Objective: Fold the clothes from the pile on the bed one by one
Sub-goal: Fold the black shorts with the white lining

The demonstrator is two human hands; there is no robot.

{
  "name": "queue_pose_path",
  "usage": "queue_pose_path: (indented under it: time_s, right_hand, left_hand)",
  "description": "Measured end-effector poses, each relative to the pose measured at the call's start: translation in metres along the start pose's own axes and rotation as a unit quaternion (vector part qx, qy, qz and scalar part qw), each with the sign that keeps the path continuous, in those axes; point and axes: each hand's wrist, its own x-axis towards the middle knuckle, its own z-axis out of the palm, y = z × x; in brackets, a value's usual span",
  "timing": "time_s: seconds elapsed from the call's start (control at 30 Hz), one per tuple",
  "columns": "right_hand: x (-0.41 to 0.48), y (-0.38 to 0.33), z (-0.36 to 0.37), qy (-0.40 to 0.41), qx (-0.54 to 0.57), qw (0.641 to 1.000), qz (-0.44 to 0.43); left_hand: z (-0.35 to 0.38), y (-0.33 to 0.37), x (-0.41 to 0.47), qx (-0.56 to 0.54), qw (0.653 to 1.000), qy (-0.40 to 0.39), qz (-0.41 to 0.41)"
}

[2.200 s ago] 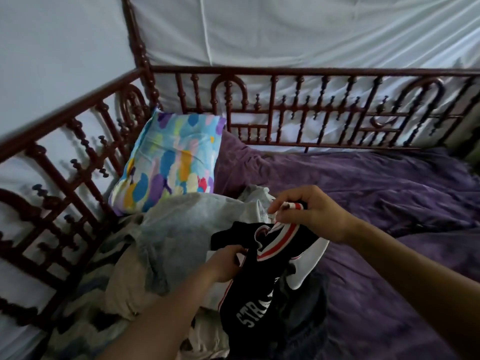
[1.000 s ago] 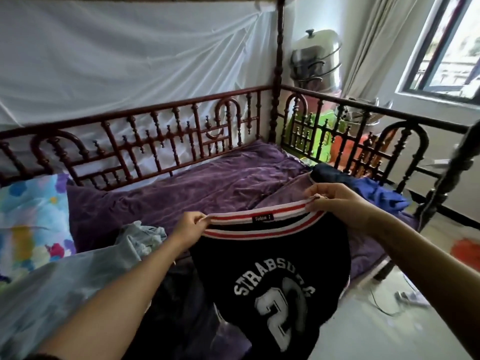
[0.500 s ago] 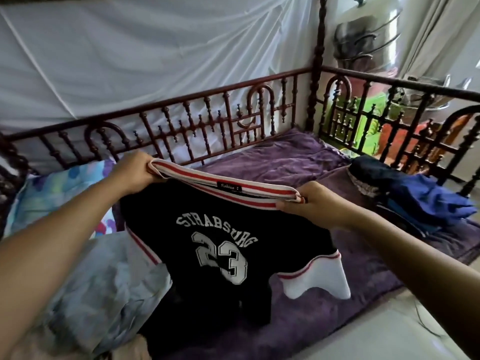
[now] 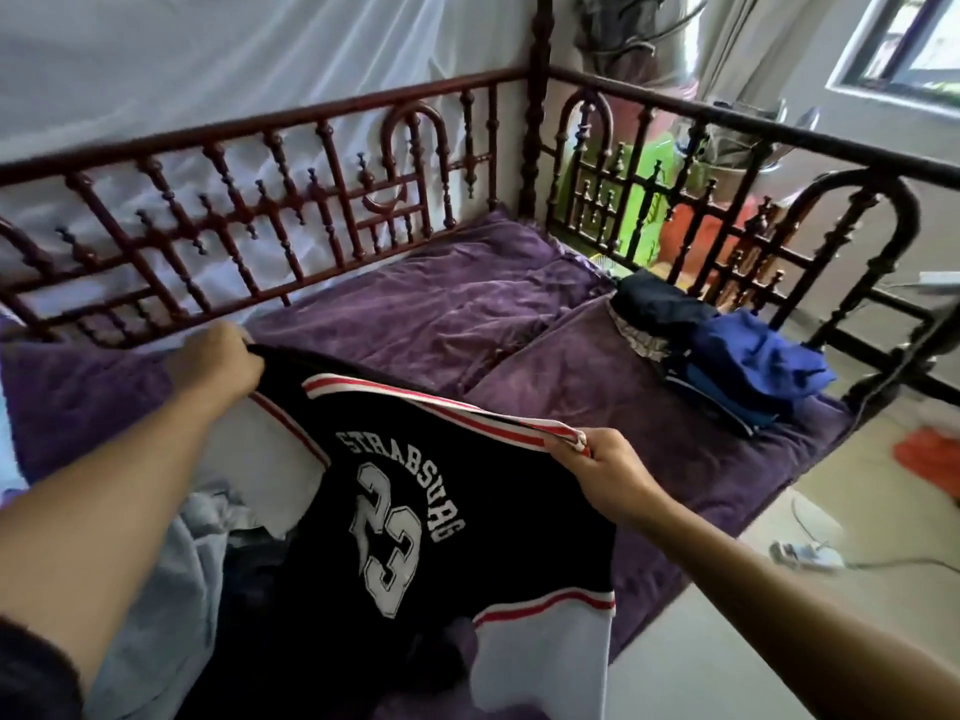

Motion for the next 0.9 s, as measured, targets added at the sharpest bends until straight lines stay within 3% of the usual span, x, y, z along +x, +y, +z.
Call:
queue_pose_path:
  time_s: [0.17, 0.43, 0.53, 0.63, 0.77, 0.9]
  right_hand:
    - [0.021, 0.076, -0.037, 0.076, -0.087, 0.987, 0.108]
    - [0.094, 0.181, -0.113, 0.117, -0.154, 0.955, 0.224]
    - [0.143, 0.229, -0.147, 0.118, -0.159, 0.950, 0.241]
    - [0.193, 0.284, -0.178, 0.094, -0.157, 0.948, 0.261]
    - [0.248, 0.354, -0.213, 0.060, -0.196, 0.931, 0.302]
    - [0.291, 0.410, -0.240, 0.053, -0.242, 0.914, 0.320]
  left_hand:
    - [0.062, 0.108, 0.019, -0.029, 0.997, -0.065, 0.042]
    - [0.141, 0.279, 0.035, 0.051, 0.987, -0.119, 0.098]
    - [0.178, 0.334, 0.048, 0.035, 0.985, -0.163, 0.046]
    - [0.225, 0.391, 0.060, -0.047, 0.980, -0.192, 0.002]
    - [0.301, 0.474, 0.075, -0.073, 0.985, -0.151, 0.043]
    - [0.375, 0.531, 0.081, -0.108, 0.975, -0.160, 0.106]
